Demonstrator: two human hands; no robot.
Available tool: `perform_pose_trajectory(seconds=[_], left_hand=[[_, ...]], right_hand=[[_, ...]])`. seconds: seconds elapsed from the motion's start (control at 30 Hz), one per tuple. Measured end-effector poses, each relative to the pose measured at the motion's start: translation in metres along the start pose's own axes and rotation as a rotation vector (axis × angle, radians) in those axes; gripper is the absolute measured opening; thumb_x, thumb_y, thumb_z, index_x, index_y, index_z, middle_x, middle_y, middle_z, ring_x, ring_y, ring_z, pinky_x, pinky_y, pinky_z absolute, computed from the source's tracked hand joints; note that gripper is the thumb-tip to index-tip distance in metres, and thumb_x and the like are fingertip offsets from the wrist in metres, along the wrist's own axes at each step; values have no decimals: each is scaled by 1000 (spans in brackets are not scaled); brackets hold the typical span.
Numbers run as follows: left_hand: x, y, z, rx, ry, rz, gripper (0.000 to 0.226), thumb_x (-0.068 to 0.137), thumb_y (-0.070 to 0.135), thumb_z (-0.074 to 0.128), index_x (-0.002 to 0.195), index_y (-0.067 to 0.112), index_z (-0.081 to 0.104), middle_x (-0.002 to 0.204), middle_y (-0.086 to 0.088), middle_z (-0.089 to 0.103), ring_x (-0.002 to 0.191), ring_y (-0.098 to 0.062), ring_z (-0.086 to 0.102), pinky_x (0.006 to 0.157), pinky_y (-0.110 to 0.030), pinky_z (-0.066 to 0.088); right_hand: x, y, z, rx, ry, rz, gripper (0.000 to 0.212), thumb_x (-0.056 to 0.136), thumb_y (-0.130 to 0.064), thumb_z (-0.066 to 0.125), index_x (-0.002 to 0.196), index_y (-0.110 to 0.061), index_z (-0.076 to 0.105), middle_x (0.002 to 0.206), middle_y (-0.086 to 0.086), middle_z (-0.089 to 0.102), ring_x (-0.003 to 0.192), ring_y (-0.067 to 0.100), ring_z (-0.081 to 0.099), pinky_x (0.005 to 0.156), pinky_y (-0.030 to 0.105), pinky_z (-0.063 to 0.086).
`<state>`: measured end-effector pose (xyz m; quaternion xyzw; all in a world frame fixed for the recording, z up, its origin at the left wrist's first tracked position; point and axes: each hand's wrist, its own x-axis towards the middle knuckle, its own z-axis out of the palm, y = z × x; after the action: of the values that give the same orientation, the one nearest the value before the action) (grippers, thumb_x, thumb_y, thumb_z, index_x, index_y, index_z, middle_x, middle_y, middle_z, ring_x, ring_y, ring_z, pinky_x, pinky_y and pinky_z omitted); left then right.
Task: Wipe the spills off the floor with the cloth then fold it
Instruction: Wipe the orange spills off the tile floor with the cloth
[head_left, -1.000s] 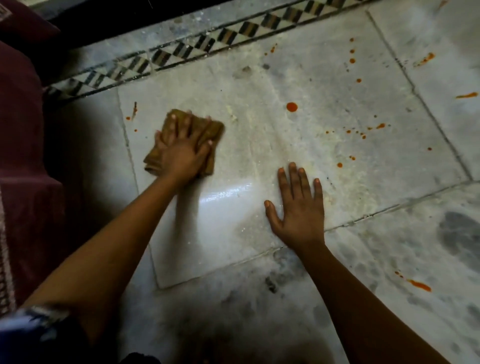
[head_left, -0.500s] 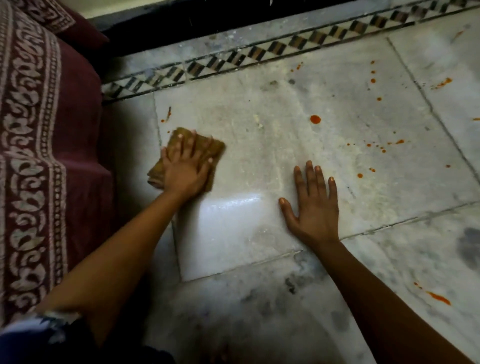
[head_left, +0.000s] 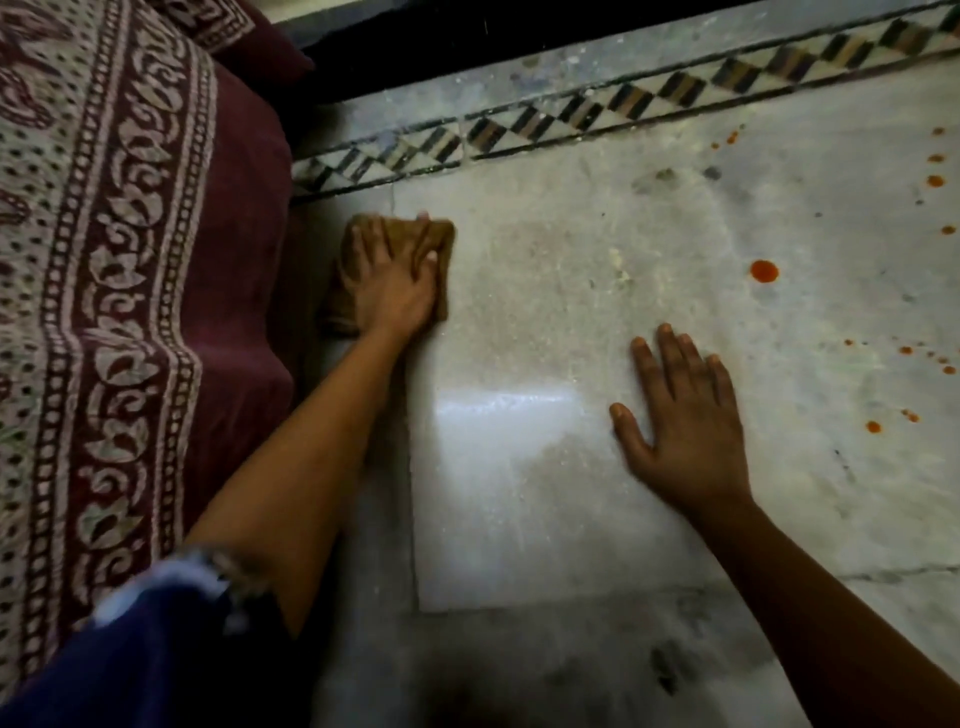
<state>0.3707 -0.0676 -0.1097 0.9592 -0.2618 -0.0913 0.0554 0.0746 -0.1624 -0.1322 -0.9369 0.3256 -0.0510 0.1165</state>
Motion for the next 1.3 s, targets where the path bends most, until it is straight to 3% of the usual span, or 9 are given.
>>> perform_pose_trajectory(seconds=[0.13, 0.33, 0.43, 0.5, 0.57, 0.73, 0.9, 1.17, 1.3], left_hand=[[40, 41, 4, -5, -52, 104, 51, 97, 50, 26, 147, 42, 16, 159, -11, -1, 145, -33, -7, 114, -53, -6], [-45, 22, 14, 62, -76, 584, 66, 85, 64, 17, 147, 41, 7, 160, -5, 2, 146, -27, -3, 115, -51, -4], [-29, -2, 8, 34, -4, 326, 74, 86, 63, 27, 150, 31, 7, 160, -5, 5, 147, -25, 0, 114, -50, 5], [9, 7, 3, 21, -20, 111, 71, 93, 57, 31, 151, 27, 5, 160, -7, 0, 146, -27, -5, 114, -50, 1], [43, 32, -2, 30, -47, 56, 68, 96, 54, 28, 151, 25, 2, 160, -9, -4, 146, -29, -9, 115, -50, -4], [33, 90, 9, 86, -90, 318, 68, 94, 59, 20, 150, 29, -2, 159, -10, -8, 145, -31, -10, 113, -52, -10], [-31, 52, 20, 100, -78, 649, 68, 88, 64, 17, 149, 38, 2, 159, -3, -5, 145, -21, -9, 113, -45, -10], [26, 144, 13, 99, -182, 405, 58, 98, 52, 21, 149, 38, -1, 159, -4, -11, 145, -29, -12, 115, -54, -8], [-9, 177, 23, 120, -199, 591, 55, 98, 53, 21, 148, 42, 2, 160, -2, -8, 146, -26, -11, 113, -52, -10]], right_hand=[[2, 0, 0, 4, -7, 3, 67, 90, -49, 30, 146, -14, 31, 153, 14, 26, 140, 28, 27, 115, 39, 10], [0, 0, -2, 3, -24, 14, 67, 90, -50, 29, 147, -15, 30, 153, 13, 26, 140, 28, 28, 114, 40, 12], [1, 0, -2, 2, -20, 6, 66, 90, -49, 31, 147, -14, 30, 153, 14, 26, 140, 28, 27, 114, 40, 11], [0, 1, 0, -1, -20, 0, 66, 90, -48, 32, 147, -13, 30, 153, 14, 26, 140, 28, 26, 115, 40, 10], [0, 0, 0, 0, -21, 3, 67, 90, -48, 32, 147, -13, 30, 154, 14, 25, 141, 27, 24, 115, 39, 9], [0, 0, -3, 12, -27, 8, 66, 90, -48, 32, 146, -13, 31, 154, 13, 26, 140, 26, 25, 115, 40, 12], [5, -1, 0, 55, -15, -6, 66, 91, -49, 32, 146, -13, 32, 153, 13, 27, 140, 26, 26, 115, 40, 12], [-12, 9, -11, 42, -47, -16, 63, 93, -45, 31, 145, -11, 33, 152, 14, 28, 141, 27, 24, 114, 39, 9], [-51, 44, -20, 10, -29, 26, 65, 94, -46, 30, 147, -8, 25, 154, 11, 20, 142, 22, 15, 116, 38, 7]])
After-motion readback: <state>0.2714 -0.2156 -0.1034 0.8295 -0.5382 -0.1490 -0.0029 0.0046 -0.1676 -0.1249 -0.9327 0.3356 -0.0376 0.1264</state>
